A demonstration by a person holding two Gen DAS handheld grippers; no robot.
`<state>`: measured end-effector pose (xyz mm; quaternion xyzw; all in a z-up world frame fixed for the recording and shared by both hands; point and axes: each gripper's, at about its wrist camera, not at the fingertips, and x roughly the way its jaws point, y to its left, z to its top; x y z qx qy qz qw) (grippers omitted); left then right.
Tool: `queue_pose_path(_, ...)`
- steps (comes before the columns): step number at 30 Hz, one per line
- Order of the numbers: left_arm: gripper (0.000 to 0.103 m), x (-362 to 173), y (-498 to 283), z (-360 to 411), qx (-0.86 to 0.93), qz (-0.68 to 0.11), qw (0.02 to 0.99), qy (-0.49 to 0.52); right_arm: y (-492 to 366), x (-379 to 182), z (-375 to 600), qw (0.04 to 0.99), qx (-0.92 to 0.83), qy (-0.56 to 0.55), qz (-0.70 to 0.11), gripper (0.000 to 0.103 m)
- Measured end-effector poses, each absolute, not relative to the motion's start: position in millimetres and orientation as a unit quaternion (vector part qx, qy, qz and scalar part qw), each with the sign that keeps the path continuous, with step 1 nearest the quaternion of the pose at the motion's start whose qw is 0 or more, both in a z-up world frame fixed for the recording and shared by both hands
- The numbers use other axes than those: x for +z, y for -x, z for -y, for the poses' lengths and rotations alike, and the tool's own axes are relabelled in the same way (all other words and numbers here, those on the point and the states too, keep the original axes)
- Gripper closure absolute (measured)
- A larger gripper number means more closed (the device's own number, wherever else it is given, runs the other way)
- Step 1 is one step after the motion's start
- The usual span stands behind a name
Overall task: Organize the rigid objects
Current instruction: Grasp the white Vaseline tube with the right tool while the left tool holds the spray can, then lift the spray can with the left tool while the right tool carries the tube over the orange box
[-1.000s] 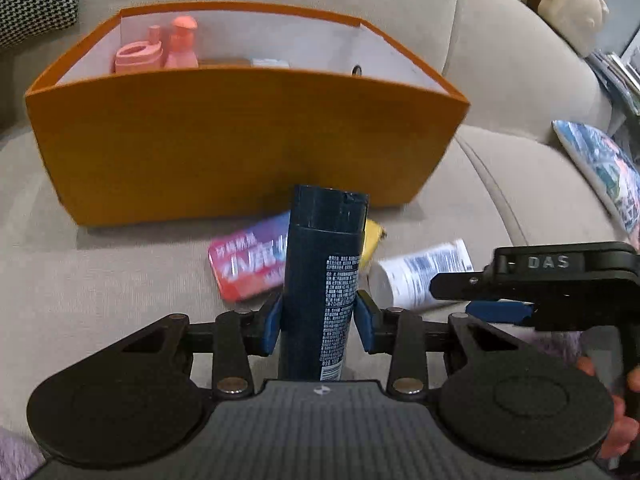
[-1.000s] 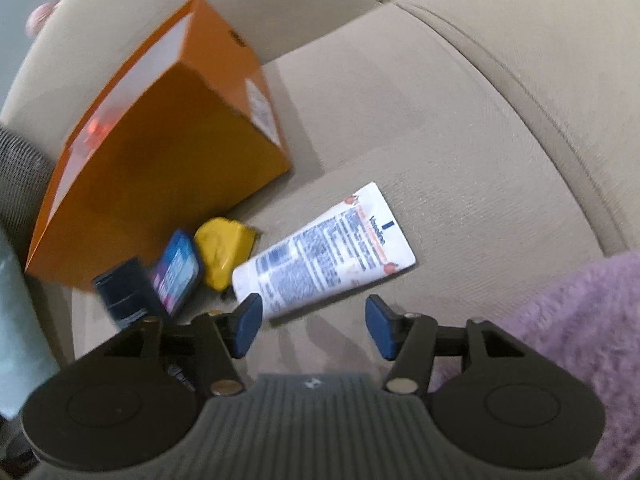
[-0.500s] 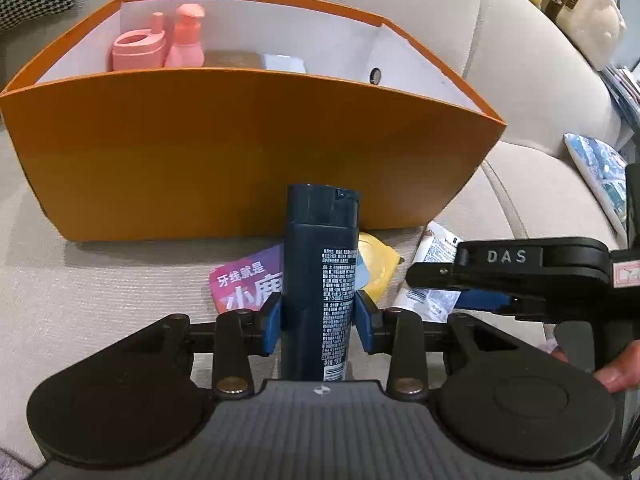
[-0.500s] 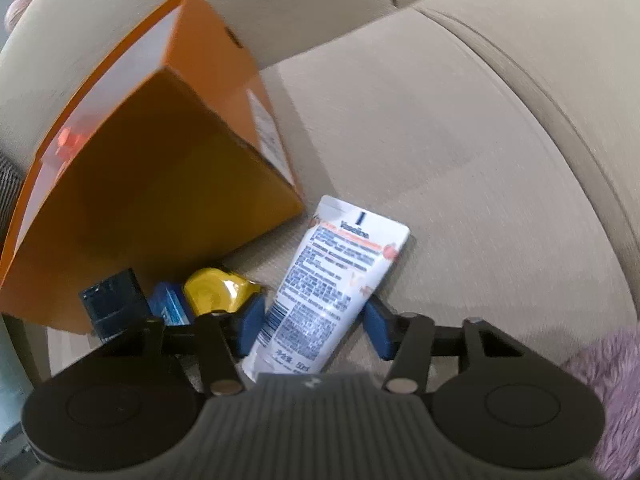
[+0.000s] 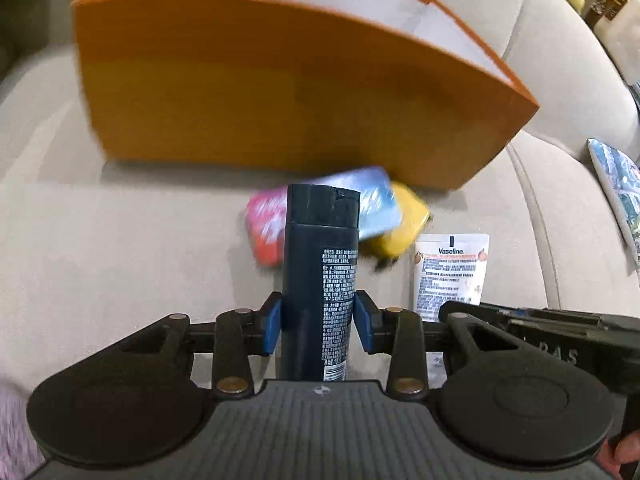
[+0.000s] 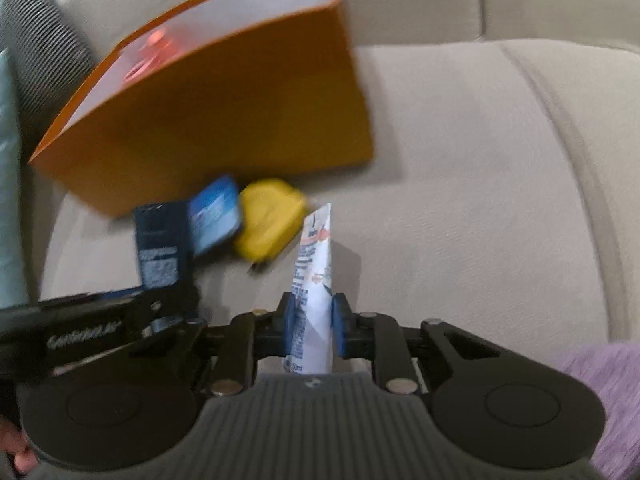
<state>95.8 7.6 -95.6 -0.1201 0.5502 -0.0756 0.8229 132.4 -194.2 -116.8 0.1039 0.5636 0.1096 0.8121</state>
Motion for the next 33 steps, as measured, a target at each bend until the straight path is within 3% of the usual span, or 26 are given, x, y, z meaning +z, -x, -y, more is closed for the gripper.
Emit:
queue_pose_path(15, 0.06, -118, -73, -40, -0.052, -0.566, 0.799, 0.198, -118, -132, 174, 0.811, 0.12, -0.076, -0.567, 0.081)
queue_pose_path(22, 0.061, -94, -58, -44, -0.087, -0.533, 0.82, 0.19, -110, -116, 173, 0.822, 0.137, -0.063, -0.549, 0.082)
queue_pose_path(33, 0.062, -20, -43, -45, -0.129, -0.441, 0.875, 0.15, -91, -51, 174, 0.873, 0.165, -0.039, -0.457, 0.084)
